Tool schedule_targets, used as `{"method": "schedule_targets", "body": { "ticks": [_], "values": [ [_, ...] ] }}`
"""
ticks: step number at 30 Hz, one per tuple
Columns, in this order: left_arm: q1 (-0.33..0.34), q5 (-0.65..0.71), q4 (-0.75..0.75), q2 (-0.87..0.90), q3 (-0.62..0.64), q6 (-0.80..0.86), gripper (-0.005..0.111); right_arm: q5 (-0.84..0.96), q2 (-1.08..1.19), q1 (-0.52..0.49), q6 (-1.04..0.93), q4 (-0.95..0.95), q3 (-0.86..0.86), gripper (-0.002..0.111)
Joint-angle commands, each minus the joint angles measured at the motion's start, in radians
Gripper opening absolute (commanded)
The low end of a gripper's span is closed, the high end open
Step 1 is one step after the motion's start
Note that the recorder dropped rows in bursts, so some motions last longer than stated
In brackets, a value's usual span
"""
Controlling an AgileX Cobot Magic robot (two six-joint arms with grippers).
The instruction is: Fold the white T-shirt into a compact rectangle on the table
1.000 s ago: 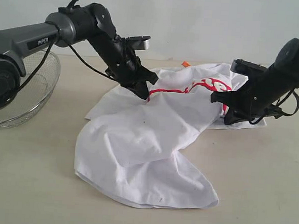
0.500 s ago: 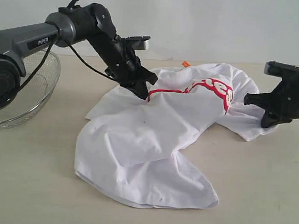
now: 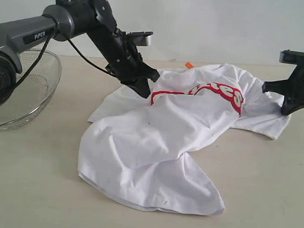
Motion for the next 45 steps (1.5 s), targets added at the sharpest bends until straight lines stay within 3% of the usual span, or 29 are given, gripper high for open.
{"method": "schedule_targets", "body": {
  "ticks": [1, 4, 13, 17, 27, 35, 45],
  "values": [
    [-0.002, 0.018, -0.002, -0.017, -0.006, -0.002, 0.005, 0.053, 0.029, -0.01, 0.028, -0.016, -0.067, 0.0],
    [0.008, 0.018, -0.002, -0.029, -0.006, -0.002, 0.005, 0.015, 0.014, -0.01, 0.03, 0.004, -0.07, 0.0],
    [0.041, 0.038, -0.021, -0.057, -0.006, -0.002, 0.005, 0.034, -0.068, -0.007, -0.1, 0.309, -0.104, 0.0],
    [0.041, 0.038, -0.029, -0.065, -0.006, -0.002, 0.005, 0.048, -0.105, -0.006, -0.162, 0.412, -0.03, 0.0],
    [0.041, 0.038, -0.07, -0.065, -0.006, 0.007, 0.005, -0.126, -0.267, 0.023, -0.289, 0.476, 0.371, 0.0],
    [0.041, 0.038, -0.154, -0.065, -0.006, 0.024, 0.005, -0.219, -0.232, 0.089, -0.264, 0.483, 0.444, 0.0],
    [0.041, 0.038, -0.173, -0.065, -0.006, 0.024, 0.005, -0.262, -0.176, 0.091, -0.262, 0.473, 0.445, 0.0]
  ]
}}
